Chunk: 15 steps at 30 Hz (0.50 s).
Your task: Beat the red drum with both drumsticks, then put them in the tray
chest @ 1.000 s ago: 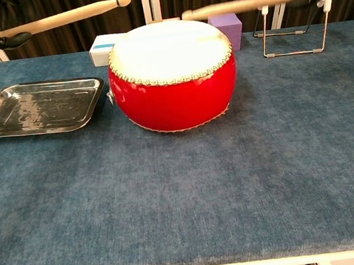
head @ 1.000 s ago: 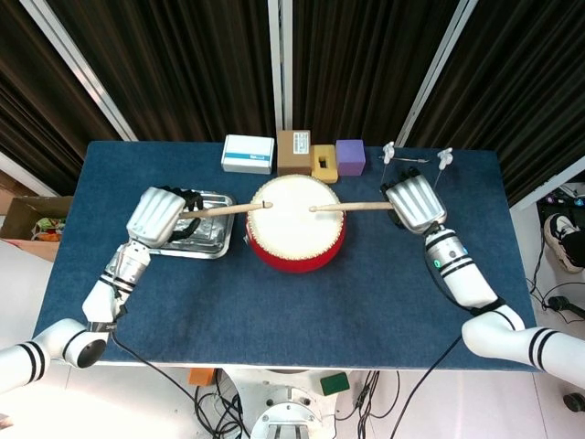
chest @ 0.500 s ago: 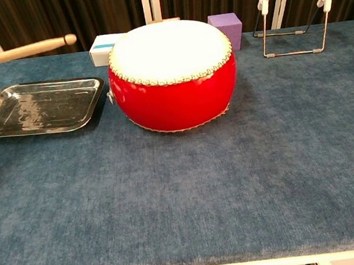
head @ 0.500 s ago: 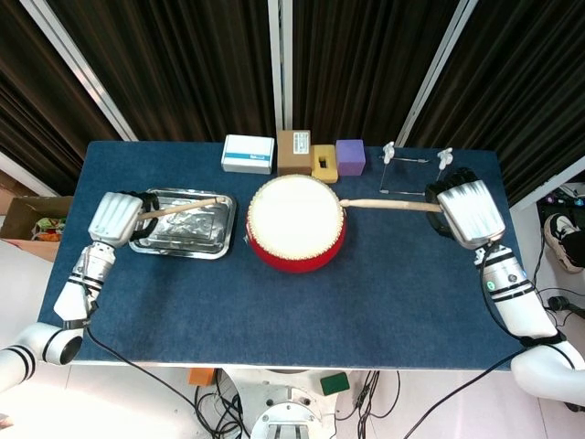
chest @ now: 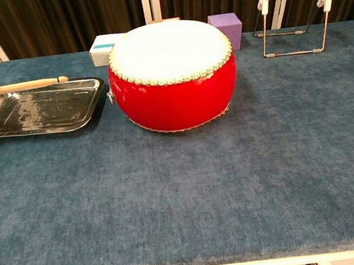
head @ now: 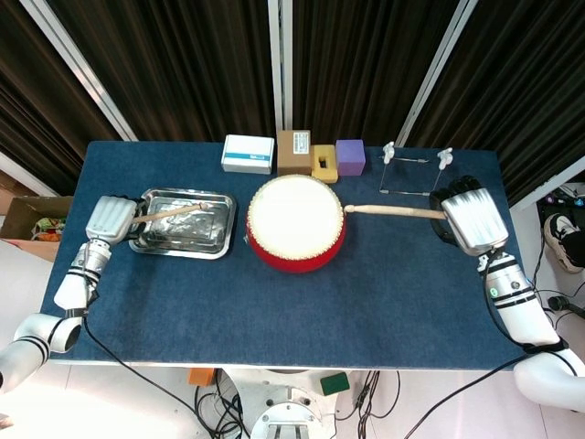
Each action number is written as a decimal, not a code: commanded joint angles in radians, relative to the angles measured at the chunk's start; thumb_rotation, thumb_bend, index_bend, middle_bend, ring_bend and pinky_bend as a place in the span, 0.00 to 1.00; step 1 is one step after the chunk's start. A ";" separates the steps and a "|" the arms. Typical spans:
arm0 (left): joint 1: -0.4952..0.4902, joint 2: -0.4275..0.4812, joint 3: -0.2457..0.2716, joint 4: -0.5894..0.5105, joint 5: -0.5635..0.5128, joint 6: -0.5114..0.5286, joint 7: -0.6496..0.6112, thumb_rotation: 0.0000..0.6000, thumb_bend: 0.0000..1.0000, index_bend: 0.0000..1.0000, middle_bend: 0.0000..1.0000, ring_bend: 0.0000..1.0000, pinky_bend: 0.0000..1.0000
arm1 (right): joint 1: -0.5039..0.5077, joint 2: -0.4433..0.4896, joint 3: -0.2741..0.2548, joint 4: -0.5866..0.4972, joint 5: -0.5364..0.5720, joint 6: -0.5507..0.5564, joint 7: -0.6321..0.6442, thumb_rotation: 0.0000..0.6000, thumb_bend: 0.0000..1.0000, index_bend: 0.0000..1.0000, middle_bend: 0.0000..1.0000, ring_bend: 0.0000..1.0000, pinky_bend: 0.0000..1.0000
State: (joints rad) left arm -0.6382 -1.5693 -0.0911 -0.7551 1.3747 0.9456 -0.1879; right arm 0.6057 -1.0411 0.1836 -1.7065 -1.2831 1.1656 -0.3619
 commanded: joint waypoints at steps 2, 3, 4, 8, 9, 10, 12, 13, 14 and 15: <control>-0.008 -0.057 0.005 0.094 -0.001 -0.039 -0.063 1.00 0.55 0.65 0.54 0.48 0.48 | -0.001 -0.004 0.001 0.004 0.008 -0.007 -0.006 1.00 0.73 0.73 0.64 0.37 0.34; -0.009 -0.064 0.004 0.107 -0.002 -0.046 -0.078 1.00 0.55 0.64 0.53 0.47 0.48 | -0.001 -0.006 0.001 0.005 0.010 -0.008 -0.008 1.00 0.73 0.73 0.64 0.37 0.34; -0.010 -0.072 0.005 0.120 -0.001 -0.053 -0.091 1.00 0.54 0.62 0.51 0.46 0.48 | -0.001 -0.008 0.001 0.007 0.012 -0.011 -0.009 1.00 0.73 0.73 0.64 0.37 0.34; -0.016 -0.099 0.016 0.173 0.007 -0.090 -0.115 1.00 0.46 0.40 0.38 0.38 0.45 | 0.001 -0.019 0.000 0.014 0.020 -0.023 -0.018 1.00 0.73 0.73 0.64 0.37 0.34; -0.017 -0.102 0.015 0.178 0.007 -0.094 -0.118 1.00 0.44 0.34 0.35 0.36 0.45 | 0.002 -0.021 0.000 0.014 0.022 -0.026 -0.020 1.00 0.73 0.73 0.64 0.37 0.34; -0.016 -0.105 0.014 0.184 0.008 -0.089 -0.120 1.00 0.39 0.27 0.31 0.34 0.44 | 0.004 -0.025 0.000 0.016 0.024 -0.030 -0.023 1.00 0.73 0.73 0.64 0.37 0.34; -0.011 -0.106 0.010 0.187 0.008 -0.076 -0.124 1.00 0.36 0.22 0.29 0.32 0.44 | 0.007 -0.031 -0.001 0.018 0.025 -0.036 -0.027 1.00 0.73 0.73 0.64 0.37 0.34; -0.008 -0.104 0.008 0.185 0.006 -0.072 -0.128 1.00 0.35 0.21 0.29 0.32 0.44 | 0.009 -0.034 -0.002 0.019 0.025 -0.040 -0.031 1.00 0.73 0.73 0.64 0.37 0.34; -0.004 -0.100 0.004 0.179 0.003 -0.067 -0.131 1.00 0.35 0.21 0.29 0.32 0.44 | 0.013 -0.040 -0.003 0.021 0.025 -0.047 -0.035 1.00 0.73 0.73 0.64 0.37 0.34; 0.002 -0.094 0.000 0.170 0.000 -0.059 -0.134 1.00 0.34 0.21 0.29 0.32 0.44 | 0.018 -0.045 -0.004 0.024 0.026 -0.055 -0.040 1.00 0.73 0.73 0.64 0.37 0.34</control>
State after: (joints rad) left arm -0.6420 -1.6680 -0.0865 -0.5784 1.3777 0.8808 -0.3179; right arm 0.6196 -1.0822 0.1806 -1.6850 -1.2580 1.1152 -0.3979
